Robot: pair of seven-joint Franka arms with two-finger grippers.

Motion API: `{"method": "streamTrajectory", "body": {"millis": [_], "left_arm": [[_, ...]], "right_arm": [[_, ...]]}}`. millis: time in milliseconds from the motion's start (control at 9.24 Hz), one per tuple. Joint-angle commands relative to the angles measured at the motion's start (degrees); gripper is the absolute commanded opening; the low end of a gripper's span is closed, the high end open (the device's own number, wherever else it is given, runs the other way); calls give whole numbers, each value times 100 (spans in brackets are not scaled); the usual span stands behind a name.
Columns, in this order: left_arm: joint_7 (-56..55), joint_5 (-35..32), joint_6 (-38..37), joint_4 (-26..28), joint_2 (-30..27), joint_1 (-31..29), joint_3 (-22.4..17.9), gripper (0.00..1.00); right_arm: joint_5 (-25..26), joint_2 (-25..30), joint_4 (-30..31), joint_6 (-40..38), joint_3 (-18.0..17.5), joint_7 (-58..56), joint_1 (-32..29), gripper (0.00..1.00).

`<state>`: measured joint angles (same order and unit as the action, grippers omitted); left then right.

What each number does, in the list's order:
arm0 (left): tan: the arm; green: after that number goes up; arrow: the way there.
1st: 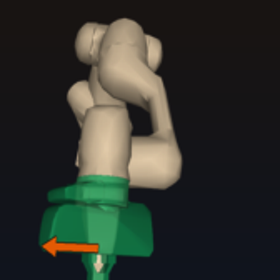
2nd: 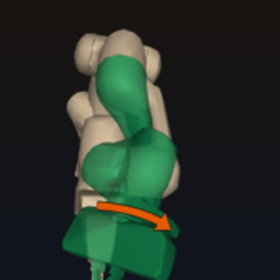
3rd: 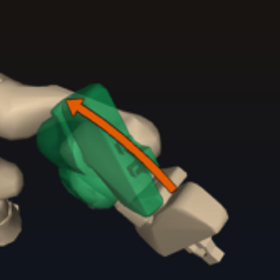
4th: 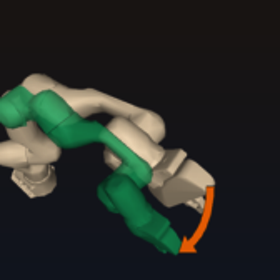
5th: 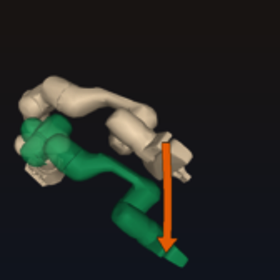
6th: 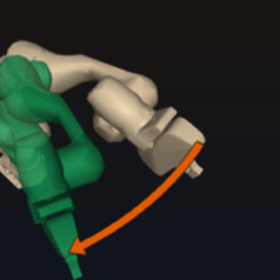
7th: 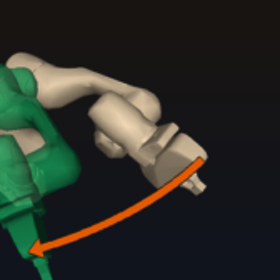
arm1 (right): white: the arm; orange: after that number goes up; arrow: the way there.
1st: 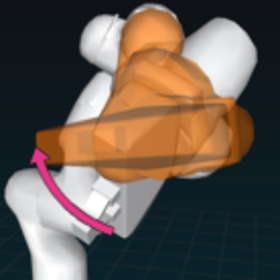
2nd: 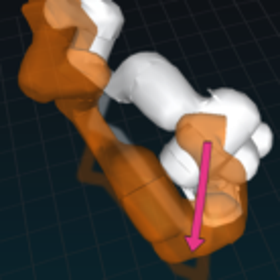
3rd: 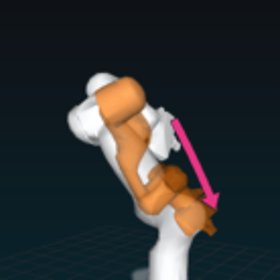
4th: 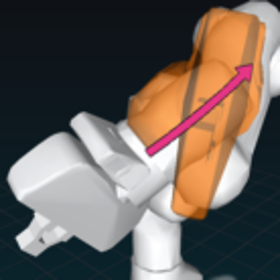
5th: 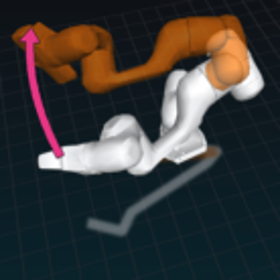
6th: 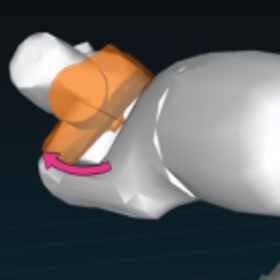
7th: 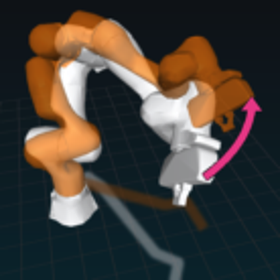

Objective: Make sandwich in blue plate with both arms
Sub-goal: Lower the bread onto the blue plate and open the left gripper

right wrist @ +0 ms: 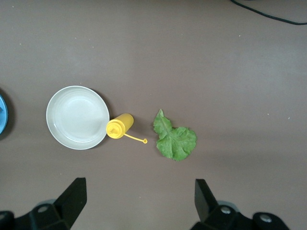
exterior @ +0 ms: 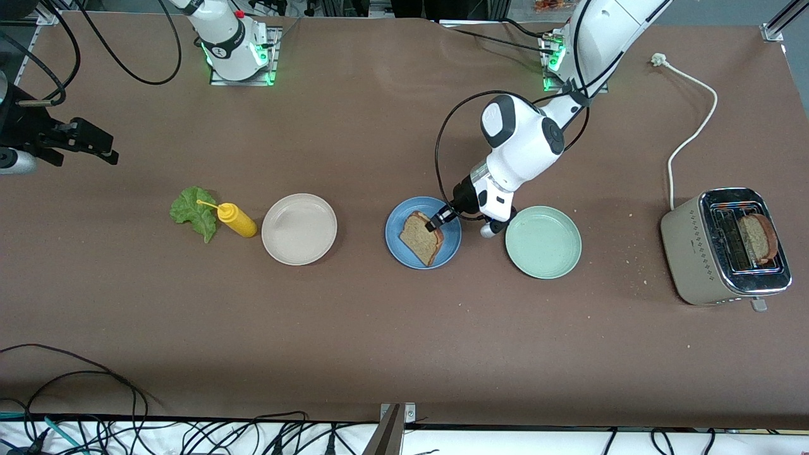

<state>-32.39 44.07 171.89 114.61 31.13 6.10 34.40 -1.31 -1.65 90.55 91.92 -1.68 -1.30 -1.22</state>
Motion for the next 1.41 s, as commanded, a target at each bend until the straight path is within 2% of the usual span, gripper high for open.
{"method": "streamTrajectory", "body": {"millis": [0,108,325,541,649,758,1299], "left_arm": [[233,146,55,-26,7,66,-74,52],[329,146,55,-26,7,66,-74,65],[339,137,11,-17,-1,66,-117,69],[339,-248,-102,96,-54,23,-153,71],[339,-406,-269,106,-98,22,-223,75],[330,-930,-636,114,-176,22,-363,95],[147,-2146,-2421,9,-449,-13,-996,100]], "right_arm": [[-10,6,-46,-87,-25,59,8,100],[8,-55,-46,-96,-34,24,8,100],[70,-195,-46,-367,-43,15,78,100],[61,-231,-46,-368,-34,24,78,100],[61,-248,-37,-377,-34,15,78,100],[61,-257,-37,-455,-34,33,78,100],[25,-555,-90,-378,-25,-29,61,100]]}}
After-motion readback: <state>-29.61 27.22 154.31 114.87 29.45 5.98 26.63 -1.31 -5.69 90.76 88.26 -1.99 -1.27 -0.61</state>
